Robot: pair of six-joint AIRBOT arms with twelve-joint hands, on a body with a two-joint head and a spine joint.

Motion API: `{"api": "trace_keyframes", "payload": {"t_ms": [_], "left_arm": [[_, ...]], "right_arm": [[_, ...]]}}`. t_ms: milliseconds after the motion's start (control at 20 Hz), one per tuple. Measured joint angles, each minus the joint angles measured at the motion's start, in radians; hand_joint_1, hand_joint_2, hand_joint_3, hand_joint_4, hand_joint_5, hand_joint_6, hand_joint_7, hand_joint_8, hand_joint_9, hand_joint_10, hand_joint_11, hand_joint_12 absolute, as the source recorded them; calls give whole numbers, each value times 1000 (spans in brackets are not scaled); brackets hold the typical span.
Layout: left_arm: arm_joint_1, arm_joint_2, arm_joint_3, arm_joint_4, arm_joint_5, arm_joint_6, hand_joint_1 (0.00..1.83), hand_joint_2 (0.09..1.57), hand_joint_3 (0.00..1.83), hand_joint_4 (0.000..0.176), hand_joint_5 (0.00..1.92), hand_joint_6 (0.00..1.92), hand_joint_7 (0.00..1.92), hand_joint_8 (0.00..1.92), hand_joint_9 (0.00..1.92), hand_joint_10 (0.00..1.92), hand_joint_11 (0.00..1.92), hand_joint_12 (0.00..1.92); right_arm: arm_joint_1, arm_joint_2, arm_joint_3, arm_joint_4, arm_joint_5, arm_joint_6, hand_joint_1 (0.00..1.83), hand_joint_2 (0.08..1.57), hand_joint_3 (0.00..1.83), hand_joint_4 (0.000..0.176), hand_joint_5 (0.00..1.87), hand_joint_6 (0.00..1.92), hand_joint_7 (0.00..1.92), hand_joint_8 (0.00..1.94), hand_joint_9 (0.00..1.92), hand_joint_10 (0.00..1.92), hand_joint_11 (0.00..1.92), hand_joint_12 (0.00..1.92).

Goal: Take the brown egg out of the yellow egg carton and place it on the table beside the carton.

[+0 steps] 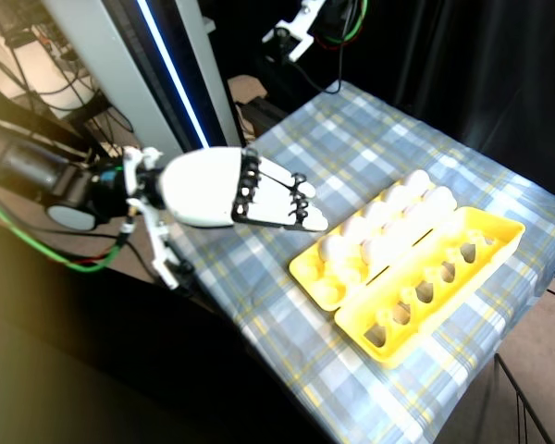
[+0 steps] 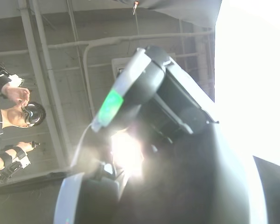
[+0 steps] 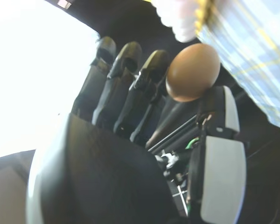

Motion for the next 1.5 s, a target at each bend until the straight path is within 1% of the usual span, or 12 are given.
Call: {"api": "trace_keyframes", "payload": {"t_ms": [450, 550, 600, 650, 700, 750, 900, 1000, 1050, 1250, 1350, 1500], "left_arm": [[0, 0, 0, 0, 0, 0, 313, 1398, 1, 0, 883, 1921, 1257, 1921, 1346, 1921, 1229, 1921], [0, 0, 0, 1, 0, 0, 313, 1395, 0, 0, 899, 1921, 1254, 1921, 1327, 1921, 1181, 1921], [0, 0, 0, 0, 0, 0, 327, 1401, 1, 0, 886, 1921, 1245, 1921, 1319, 1921, 1171, 1921], [0, 0, 0, -1, 0, 0, 327, 1401, 1, 0, 886, 1921, 1245, 1921, 1319, 1921, 1171, 1921], [0, 0, 0, 0, 0, 0, 349, 1396, 0, 0, 880, 1921, 1235, 1921, 1320, 1921, 1181, 1921], [0, 0, 0, 0, 0, 0, 357, 1388, 0, 0, 869, 1921, 1232, 1921, 1320, 1921, 1195, 1921], [0, 0, 0, -1, 0, 0, 349, 1390, 0, 0, 819, 1921, 1244, 1921, 1331, 1921, 1205, 1921], [0, 0, 0, 0, 0, 0, 341, 1387, 0, 0, 847, 1921, 1265, 1921, 1359, 1921, 1233, 1921], [0, 0, 0, 1, 1, 0, 350, 1376, 0, 0, 844, 1921, 1285, 1921, 1391, 1921, 1271, 1921], [0, 0, 0, 1, 1, 0, 352, 1385, 2, 0, 797, 1921, 1247, 1921, 1329, 1921, 1189, 1921], [0, 0, 0, -1, 1, 0, 303, 1397, 5, 0, 695, 1921, 1213, 1921, 1311, 1921, 1160, 1921], [0, 0, 0, 1, 0, 0, 320, 1398, 2, 0, 696, 1921, 1213, 1921, 1306, 1921, 1139, 1921]], "right_arm": [[-33, -48, 39, 54, -27, -1, 1038, 1061, 0, 0, 844, 0, 986, 0, 635, 0, 331, 3], [-33, -39, 34, 60, -22, 0, 880, 1023, 0, 0, 674, 0, 727, 0, 556, 0, 283, 0], [-33, -26, 24, 75, -3, -1, 671, 968, 0, 3, 420, 0, 497, 0, 386, 0, 204, 0], [-33, -19, 20, 82, 10, 0, 671, 968, 0, 3, 420, 0, 497, 0, 386, 0, 204, 0], [-33, -4, 13, 93, 31, -2, 550, 943, 0, 16, 288, 0, 374, 0, 290, 0, 184, 0], [-39, 11, 4, 109, 66, -2, 489, 939, 0, 0, 224, 0, 320, 0, 206, 0, 142, 0], [-113, 43, -32, 175, 194, -2, 466, 978, 7, 0, 192, 0, 262, 0, 177, 0, 115, 0], [-188, 46, -61, 243, 256, -3, 425, 986, 8, 11, 177, 0, 237, 0, 156, 0, 100, 0], [-242, 46, -80, 288, 299, -3, 359, 1010, 13, 29, 144, 0, 168, 0, 58, 0, 8, 0], [-402, 36, -175, 494, 528, -23, 273, 1039, 11, 30, 124, 1, 147, 0, 1, 0, 0, 0], [-404, 31, -227, 560, 580, -66, 246, 1069, 17, 21, 119, 1, 132, 1, 0, 0, 0, 0], [-404, 6, -215, 543, 597, -77, 225, 1069, 10, 28, 120, 1, 102, 0, 0, 0, 0, 0]]}}
